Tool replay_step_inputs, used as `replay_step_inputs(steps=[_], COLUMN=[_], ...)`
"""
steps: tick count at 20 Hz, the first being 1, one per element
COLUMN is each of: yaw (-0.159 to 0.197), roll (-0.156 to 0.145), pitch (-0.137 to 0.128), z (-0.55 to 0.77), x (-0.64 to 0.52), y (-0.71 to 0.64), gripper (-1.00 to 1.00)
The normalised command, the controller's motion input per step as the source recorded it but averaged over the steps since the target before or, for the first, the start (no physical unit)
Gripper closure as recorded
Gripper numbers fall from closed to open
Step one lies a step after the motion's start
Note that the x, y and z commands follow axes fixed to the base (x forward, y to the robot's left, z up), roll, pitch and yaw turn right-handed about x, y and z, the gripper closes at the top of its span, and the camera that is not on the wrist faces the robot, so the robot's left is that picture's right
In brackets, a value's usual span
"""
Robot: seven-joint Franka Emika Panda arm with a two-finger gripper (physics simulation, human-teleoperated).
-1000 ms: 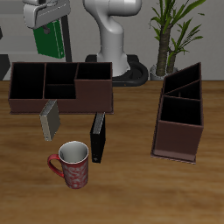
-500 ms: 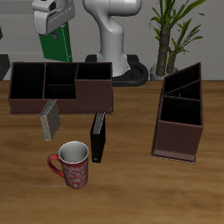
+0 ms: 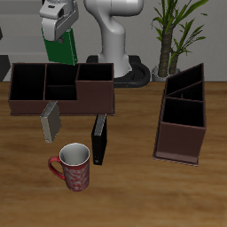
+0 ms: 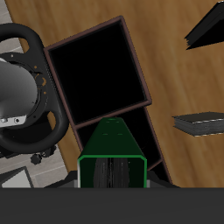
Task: Place the green book into the back desk caddy's back compartment
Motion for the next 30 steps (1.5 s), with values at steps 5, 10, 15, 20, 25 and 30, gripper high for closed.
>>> replay_step_inputs(steps=[5,10,15,20,25,30], yaw=[0.072,0.052,0.033,0.049,0.063,0.049], roll=[0.004,-0.018,-0.038,-0.045,-0.052,-0.041], pitch=[0.066,0.049,0.001,-0.021,-0.076,-0.055], z=[-0.1,-0.11,0.02,0.06,0.28,0.12], x=[-0.14,-0.12,-0.02,-0.02,0.12,0.06], y=[0.14,0.02,-0.17,-0.21,-0.26,-0.14], gripper=[1.0,1.0,1.0,1.0,1.0,1.0])
